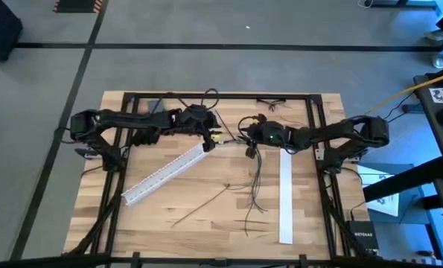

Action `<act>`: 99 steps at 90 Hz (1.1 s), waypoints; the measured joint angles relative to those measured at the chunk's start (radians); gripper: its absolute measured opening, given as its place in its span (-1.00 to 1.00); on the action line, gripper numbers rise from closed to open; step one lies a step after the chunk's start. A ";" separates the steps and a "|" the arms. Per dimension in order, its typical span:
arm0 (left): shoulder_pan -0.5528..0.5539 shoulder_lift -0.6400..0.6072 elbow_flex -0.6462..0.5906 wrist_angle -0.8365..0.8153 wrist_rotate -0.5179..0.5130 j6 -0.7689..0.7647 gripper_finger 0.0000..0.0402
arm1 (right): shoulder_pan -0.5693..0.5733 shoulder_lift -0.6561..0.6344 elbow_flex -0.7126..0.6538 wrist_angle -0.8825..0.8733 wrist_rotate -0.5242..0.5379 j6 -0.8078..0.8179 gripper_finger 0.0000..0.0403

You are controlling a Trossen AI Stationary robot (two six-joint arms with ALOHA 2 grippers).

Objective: Ziptie cables
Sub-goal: Wrap the top black zip tie on the colored cables

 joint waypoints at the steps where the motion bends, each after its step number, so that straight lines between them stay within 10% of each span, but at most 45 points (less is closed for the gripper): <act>1: 0.003 0.000 -0.006 0.007 0.000 -0.021 -0.46 | -0.003 0.000 0.000 -0.007 -0.001 0.003 -0.33; 42: 0.122 0.248 -0.014 0.151 0.034 -0.440 -0.46 | -0.117 0.020 0.000 -0.053 -0.147 -0.010 -0.33; 99: 0.171 0.441 0.144 0.100 0.118 -0.486 -0.03 | -0.115 0.101 0.000 -0.006 -0.183 -0.057 -0.33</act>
